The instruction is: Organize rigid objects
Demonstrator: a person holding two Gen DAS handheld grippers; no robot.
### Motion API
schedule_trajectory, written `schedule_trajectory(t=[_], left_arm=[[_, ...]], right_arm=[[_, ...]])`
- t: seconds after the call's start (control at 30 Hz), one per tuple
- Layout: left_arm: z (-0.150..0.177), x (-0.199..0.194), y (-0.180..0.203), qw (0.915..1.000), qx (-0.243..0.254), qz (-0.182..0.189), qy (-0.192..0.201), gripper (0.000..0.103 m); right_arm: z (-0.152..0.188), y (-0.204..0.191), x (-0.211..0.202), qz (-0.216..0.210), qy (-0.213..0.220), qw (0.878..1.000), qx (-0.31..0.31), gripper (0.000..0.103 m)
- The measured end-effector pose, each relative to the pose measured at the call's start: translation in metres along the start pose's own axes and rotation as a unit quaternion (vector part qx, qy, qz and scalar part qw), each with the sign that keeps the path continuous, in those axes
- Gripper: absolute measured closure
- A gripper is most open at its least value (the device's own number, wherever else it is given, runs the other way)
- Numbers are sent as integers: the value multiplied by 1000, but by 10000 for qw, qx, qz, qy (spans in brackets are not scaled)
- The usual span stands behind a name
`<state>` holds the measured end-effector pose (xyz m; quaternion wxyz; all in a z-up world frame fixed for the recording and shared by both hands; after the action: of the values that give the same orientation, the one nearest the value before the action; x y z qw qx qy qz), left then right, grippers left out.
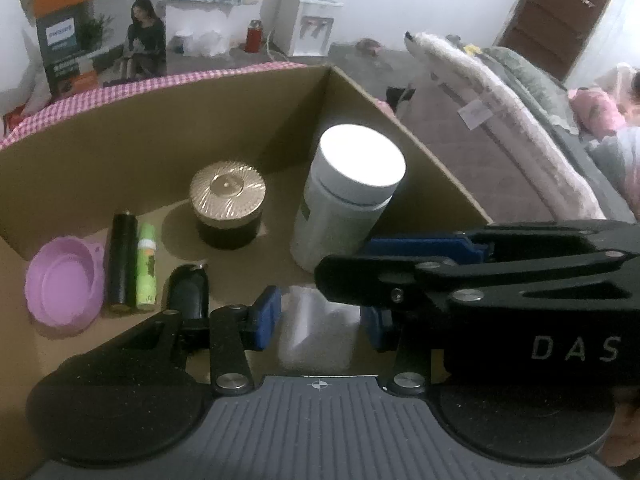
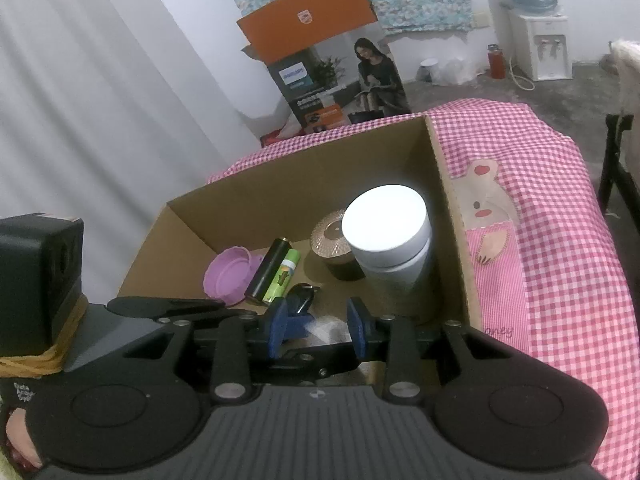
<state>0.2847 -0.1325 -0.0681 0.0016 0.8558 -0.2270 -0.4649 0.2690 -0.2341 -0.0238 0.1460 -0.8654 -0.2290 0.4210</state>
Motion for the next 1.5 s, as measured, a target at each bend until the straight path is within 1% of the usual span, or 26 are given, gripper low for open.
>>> schedule_trajectory(t=[0.17,0.23,0.33,0.37,0.43,0.47,0.53,0.57,0.6,0.63,0.67,0.73,0.8,0.83,0.87,0.9,0.93,1.03,1.1,1.2,1.27,1.37,1.43,1.5], left_arm=[[-2,-7,2,9999,33,-13,144,57],[-3,-13,3,9996,65,-27,265,51],[-6,-26,4,9987,134,-95,474,47],[-7,-30,4,9984,150,-117,538,45],[-7,-40,4,9976,140,-147,657,35],[-8,-45,4,9971,137,-157,727,33],[-7,-57,4,9960,141,-216,859,18],[-6,-63,4,9953,147,-261,924,13],[-5,-70,3,9943,162,-314,1004,5],[-3,-76,3,9933,170,-375,1081,1],[-2,-82,3,9920,178,-470,1161,0],[3,-94,0,9894,190,-703,1256,0],[8,-105,-4,9875,174,-934,1254,0],[10,-109,-6,9867,150,-1066,1216,0],[12,-114,-7,9856,124,-1178,1204,0],[13,-118,-9,9841,95,-1288,1219,0],[15,-122,-11,9819,60,-1426,1247,0],[20,-130,-14,9764,-32,-1711,1315,0],[23,-132,-17,9718,-111,-1948,1323,0],[30,-135,-17,9659,-74,-2217,1337,0],[32,-134,-13,9656,117,-2240,1315,0],[37,-127,-6,9655,422,-2252,1238,0],[41,-125,-6,9637,370,-2332,1246,0],[45,-123,-10,9665,213,-2277,1166,0]], right_arm=[[-1,1,-5,15,82,10000,29,67],[-1,0,-9,-5,147,9999,31,66],[-3,-4,-19,-23,295,9996,15,59],[-4,-6,-23,-43,369,9993,9,59],[-8,-10,-32,-94,499,9987,8,59],[-9,-12,-36,-116,567,9983,12,58],[-12,-16,-48,-172,729,9972,60,52],[-13,-18,-53,-196,815,9964,103,44],[-14,-18,-58,-212,898,9956,143,42],[-14,-19,-64,-223,990,9946,193,41],[-13,-19,-71,-223,1086,9935,252,40],[-10,-19,-83,-194,1264,9911,362,32],[-7,-19,-97,-98,1469,9882,412,23],[-5,-21,-103,-34,1553,9870,409,21],[-4,-21,-109,51,1638,9856,412,14],[-1,-22,-115,166,1733,9839,413,4],[2,-23,-120,284,1826,9820,390,1],[13,-27,-132,777,2000,9764,233,0],[20,-30,-135,1166,2001,9727,124,0],[30,-35,-132,1581,1912,9687,-36,0],[36,-37,-128,1908,1848,9640,-101,0],[43,-39,-126,2394,1845,9530,-209,0],[47,-40,-126,2587,1855,9476,-284,0],[50,-41,-126,2634,1842,9463,-344,0]])
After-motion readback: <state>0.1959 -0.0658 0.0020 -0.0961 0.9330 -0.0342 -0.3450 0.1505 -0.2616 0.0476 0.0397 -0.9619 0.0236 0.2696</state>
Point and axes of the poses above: each gripper's, at about its wrist camera, not at the fingertips, and x roughly the way its jaws point, y to its right, z to its underside, the point moved 8 cm from there along x, roughly the way its jaws point
